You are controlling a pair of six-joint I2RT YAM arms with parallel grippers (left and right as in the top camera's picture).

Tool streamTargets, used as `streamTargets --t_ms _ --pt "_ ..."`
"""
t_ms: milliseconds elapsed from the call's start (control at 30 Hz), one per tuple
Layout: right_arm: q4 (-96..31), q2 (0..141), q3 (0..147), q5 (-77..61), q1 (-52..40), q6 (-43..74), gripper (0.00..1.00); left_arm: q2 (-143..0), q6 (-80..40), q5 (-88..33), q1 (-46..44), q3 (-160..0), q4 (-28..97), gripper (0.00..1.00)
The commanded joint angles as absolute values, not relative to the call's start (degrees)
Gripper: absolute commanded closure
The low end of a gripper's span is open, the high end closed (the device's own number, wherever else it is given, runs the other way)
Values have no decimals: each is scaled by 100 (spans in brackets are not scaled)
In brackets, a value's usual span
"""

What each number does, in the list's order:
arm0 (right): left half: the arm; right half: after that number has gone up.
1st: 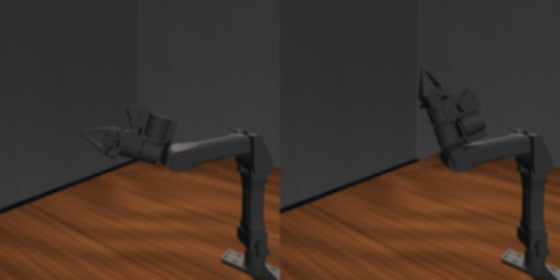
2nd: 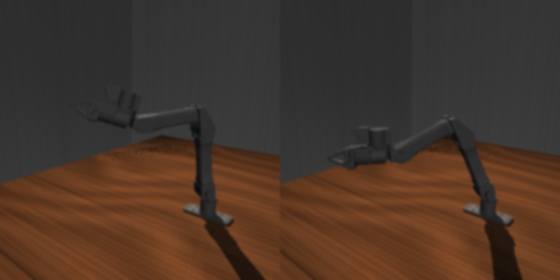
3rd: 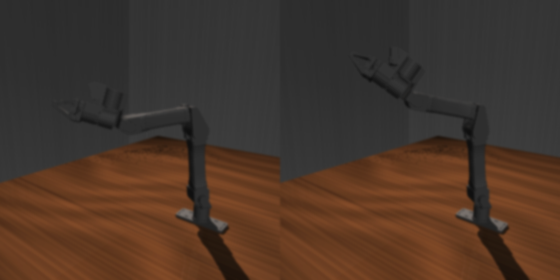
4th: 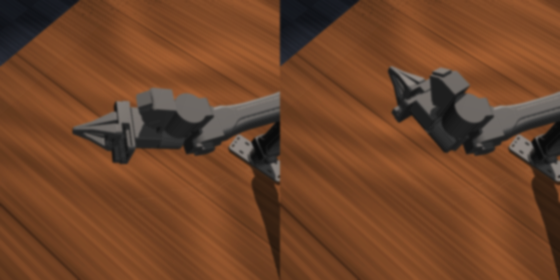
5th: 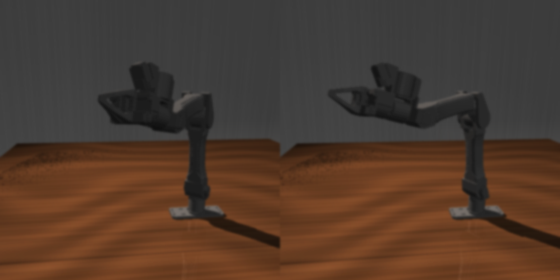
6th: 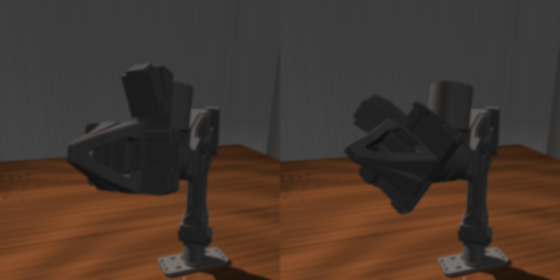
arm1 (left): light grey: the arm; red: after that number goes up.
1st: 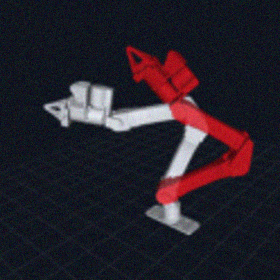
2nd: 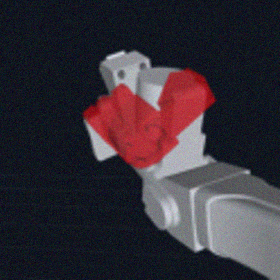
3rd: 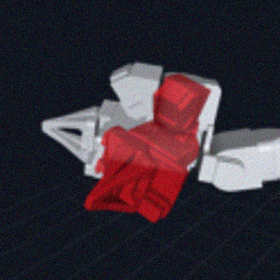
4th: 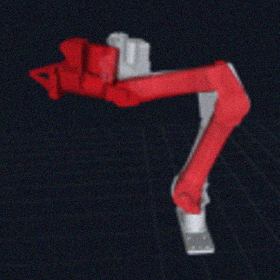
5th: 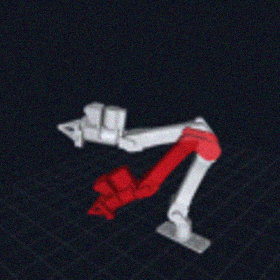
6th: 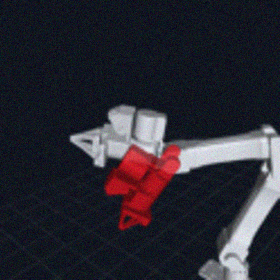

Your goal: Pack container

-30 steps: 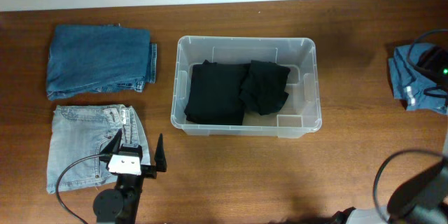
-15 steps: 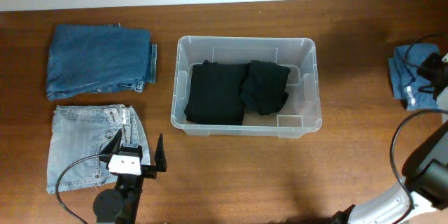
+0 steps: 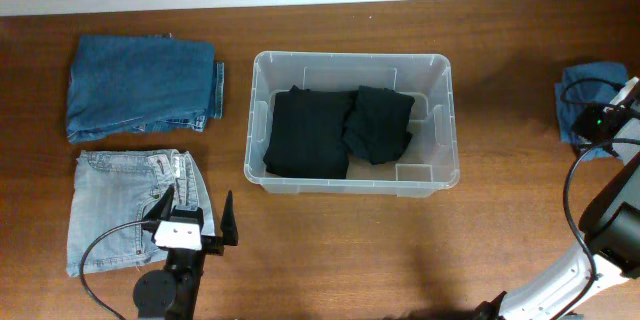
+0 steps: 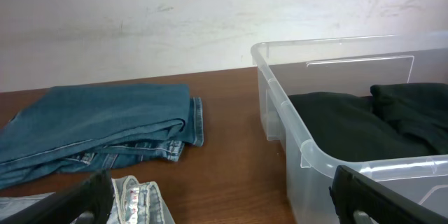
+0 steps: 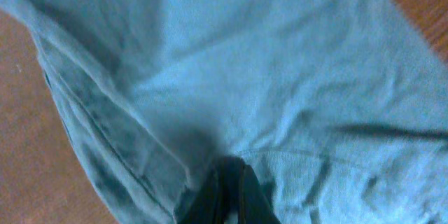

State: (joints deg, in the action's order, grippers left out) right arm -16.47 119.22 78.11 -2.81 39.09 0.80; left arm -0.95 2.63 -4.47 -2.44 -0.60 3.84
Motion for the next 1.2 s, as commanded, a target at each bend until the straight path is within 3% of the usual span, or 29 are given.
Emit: streamTargets --t_ms 0,400,600,833,1167 --pt "-2003 11966 7843 -231 3951 43 96 -69 353 -469 -207 -54 429 1" --pt "-3345 11952 7817 -403 3940 209 96 -67 353 -469 -207 -54 427 0" --pt "-2630 11356 7824 -1358 3940 -64 96 -67 353 -469 -207 -54 429 0" --pt "-934 10750 7824 -930 3940 -60 96 -69 353 -469 -207 -54 429 1" --pt "-209 12092 7822 -386 3944 -62 96 -67 353 -469 -207 -54 429 1"
